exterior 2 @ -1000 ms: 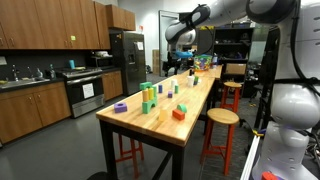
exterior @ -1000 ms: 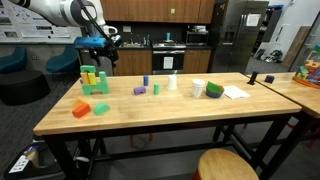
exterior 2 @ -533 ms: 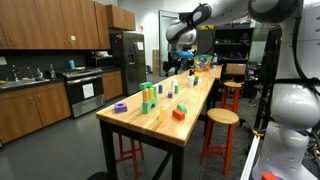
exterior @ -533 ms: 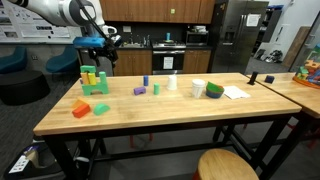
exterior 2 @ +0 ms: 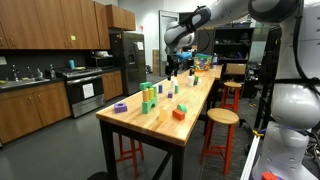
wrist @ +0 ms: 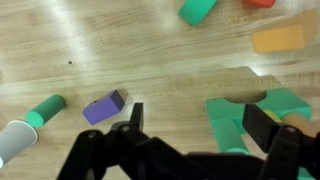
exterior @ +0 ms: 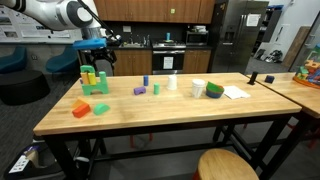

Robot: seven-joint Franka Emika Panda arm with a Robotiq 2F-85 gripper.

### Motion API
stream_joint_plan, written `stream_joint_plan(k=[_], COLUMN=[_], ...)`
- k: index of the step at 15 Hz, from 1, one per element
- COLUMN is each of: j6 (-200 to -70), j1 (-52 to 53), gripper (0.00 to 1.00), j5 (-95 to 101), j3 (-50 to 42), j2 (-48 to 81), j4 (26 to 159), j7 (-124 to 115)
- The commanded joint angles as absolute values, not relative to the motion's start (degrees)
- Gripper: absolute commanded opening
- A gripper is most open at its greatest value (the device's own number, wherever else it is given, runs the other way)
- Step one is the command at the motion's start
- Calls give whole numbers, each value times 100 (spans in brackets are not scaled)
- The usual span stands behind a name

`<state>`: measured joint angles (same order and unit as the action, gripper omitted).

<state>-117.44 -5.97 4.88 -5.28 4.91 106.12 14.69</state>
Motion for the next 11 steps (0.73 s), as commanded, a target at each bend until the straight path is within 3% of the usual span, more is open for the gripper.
stream_joint_plan(k=[1, 11], j6=[-11643, -11685], j1=[-569, -624], gripper=[100, 100], j5=[827, 972], j3=[-466, -538], j2=[303, 446], j4=[10912, 10851], j7=[2323, 2197])
